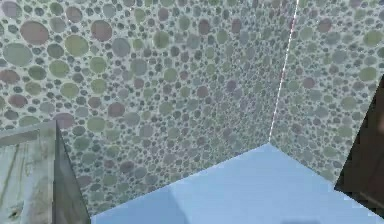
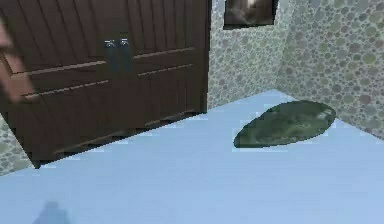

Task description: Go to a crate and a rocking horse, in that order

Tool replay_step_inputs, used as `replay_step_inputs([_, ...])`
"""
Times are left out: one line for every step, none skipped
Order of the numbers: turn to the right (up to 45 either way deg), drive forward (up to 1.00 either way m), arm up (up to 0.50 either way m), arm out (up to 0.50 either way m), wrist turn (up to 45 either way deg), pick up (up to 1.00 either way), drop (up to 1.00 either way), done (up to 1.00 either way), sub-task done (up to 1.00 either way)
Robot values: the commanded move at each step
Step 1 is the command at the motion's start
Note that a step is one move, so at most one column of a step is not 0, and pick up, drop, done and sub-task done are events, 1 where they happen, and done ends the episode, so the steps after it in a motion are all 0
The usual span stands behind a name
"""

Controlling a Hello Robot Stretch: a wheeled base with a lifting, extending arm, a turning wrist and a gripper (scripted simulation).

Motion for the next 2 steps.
replay_step_inputs([45.0, 0.0, 0.0, 0.0, 0.0, 0.0, 0.0, 0.0, 0.0])
replay_step_inputs([33.0, 0.0, 0.0, 0.0, 0.0, 0.0, 0.0, 0.0, 0.0])
